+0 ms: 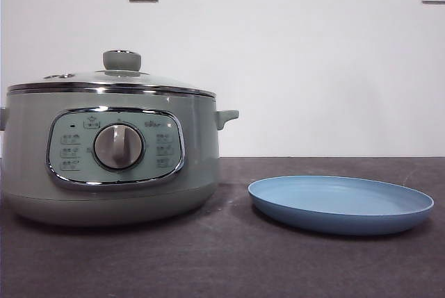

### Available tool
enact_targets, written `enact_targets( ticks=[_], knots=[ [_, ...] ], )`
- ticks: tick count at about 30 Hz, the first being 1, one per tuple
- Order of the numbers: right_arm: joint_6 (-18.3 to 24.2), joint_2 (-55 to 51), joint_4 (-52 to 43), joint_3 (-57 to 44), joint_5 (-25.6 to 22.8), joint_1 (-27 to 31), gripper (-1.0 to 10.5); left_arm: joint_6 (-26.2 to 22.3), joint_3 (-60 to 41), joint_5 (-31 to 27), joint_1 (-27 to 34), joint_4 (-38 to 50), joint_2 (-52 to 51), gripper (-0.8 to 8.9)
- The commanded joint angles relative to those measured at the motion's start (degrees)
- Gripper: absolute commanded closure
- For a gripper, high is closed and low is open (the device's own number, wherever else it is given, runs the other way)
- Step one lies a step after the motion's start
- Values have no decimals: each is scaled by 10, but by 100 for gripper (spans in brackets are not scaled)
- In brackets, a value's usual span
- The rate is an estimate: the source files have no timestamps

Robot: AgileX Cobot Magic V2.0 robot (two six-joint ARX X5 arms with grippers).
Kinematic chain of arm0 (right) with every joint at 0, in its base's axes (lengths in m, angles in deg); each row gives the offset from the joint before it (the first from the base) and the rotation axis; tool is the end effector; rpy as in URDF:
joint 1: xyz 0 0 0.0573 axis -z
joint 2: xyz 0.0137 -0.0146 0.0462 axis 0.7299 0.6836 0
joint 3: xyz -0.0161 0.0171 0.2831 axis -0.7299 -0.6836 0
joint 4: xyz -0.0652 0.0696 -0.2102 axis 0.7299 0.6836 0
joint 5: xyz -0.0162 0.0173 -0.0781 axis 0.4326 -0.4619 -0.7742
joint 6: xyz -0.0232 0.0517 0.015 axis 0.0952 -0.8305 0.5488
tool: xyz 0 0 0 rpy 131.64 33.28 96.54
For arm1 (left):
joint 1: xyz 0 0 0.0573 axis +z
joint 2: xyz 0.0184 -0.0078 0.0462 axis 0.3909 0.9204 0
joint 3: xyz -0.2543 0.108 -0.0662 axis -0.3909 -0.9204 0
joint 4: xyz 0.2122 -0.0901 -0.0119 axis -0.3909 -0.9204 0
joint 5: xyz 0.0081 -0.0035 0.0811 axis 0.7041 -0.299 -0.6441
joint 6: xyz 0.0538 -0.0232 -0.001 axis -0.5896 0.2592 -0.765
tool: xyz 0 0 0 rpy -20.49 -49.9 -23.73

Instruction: Take the potato out from the steamer,put the potato on the plate,close the lid

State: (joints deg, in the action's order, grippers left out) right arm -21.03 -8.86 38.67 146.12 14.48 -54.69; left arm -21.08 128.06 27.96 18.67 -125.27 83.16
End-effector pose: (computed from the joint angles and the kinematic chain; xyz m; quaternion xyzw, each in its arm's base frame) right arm 0.2087 0.0547 0.4907 0.0267 0.1813 0.4385 0.8799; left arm 0.1776 -0.0312 0.4734 -0.0545 0.2569 -0.2722 0.9257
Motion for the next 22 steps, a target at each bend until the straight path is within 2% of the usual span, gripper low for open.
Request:
enact_targets(
  ticks=[1,5,7,16,22],
  knots=[
    [9,5,17,4,-9,-9,341,-8,4,2,-14,2,7,338],
    [15,6,29,4,-74,-21,348,-8,4,-6,-43,8,24,339],
    [16,7,29,4,-100,-27,348,-8,4,-39,-60,9,36,339],
    [16,7,52,4,-153,-39,349,-10,3,-180,-156,-14,124,340],
    [17,7,68,4,-165,-39,349,-17,3,-221,-183,-28,200,341]
  ],
)
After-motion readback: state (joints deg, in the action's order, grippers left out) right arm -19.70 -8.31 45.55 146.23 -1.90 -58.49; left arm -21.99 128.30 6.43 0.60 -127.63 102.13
